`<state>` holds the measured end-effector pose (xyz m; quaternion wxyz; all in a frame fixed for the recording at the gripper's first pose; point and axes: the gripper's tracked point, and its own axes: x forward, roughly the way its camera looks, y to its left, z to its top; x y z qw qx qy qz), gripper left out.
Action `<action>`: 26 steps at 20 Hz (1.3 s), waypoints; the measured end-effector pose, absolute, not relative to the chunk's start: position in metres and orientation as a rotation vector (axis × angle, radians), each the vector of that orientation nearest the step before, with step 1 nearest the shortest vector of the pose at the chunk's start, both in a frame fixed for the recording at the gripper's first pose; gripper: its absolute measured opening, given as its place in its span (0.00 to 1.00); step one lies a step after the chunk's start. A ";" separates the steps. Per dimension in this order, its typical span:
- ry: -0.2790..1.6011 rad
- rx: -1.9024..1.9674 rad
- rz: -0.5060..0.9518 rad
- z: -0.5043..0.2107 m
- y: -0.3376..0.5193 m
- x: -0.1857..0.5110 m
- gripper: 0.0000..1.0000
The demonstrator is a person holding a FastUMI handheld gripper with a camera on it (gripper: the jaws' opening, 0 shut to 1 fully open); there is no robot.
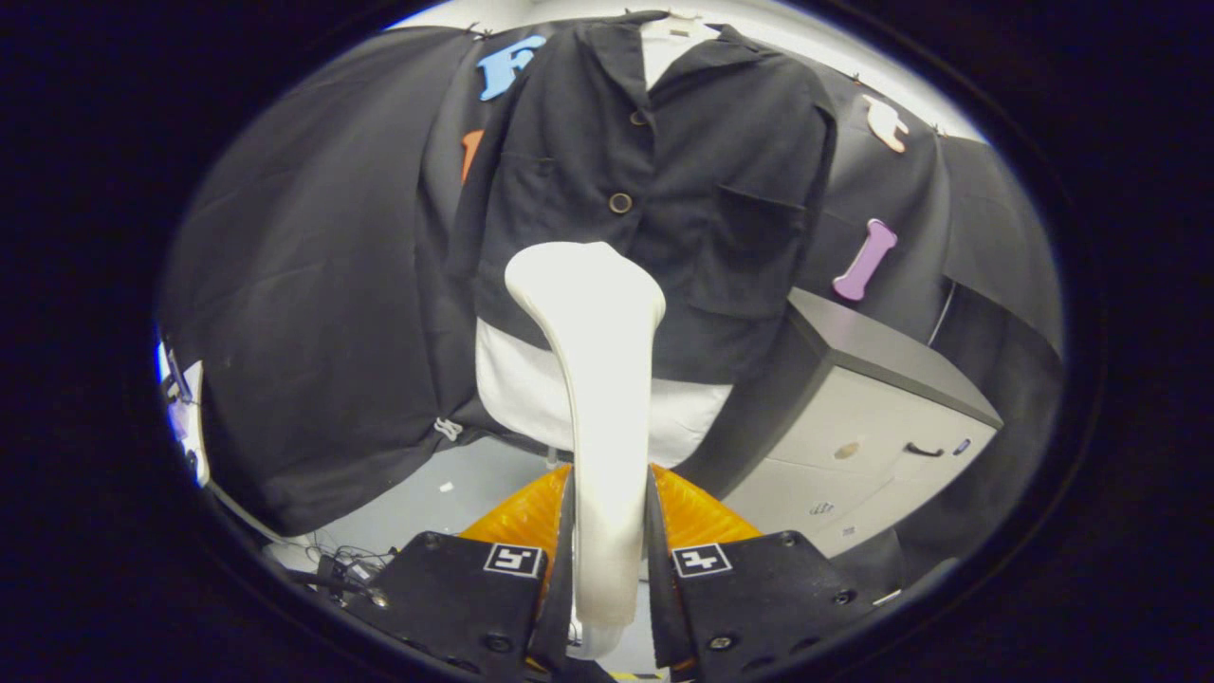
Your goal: Iron the clothes twice with a garment steamer, once on the left side and once on the right side.
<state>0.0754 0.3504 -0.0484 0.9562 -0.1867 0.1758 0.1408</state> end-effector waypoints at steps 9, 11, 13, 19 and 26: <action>0.440 -0.299 0.120 -0.045 0.246 0.028 0.36; 0.453 -0.281 0.078 -0.042 0.219 0.020 0.36; 0.466 -0.257 0.038 -0.040 0.193 0.012 0.36; 0.526 -0.200 -0.030 -0.048 0.125 -0.010 0.37; 0.550 -0.158 0.002 -0.054 0.055 -0.044 0.37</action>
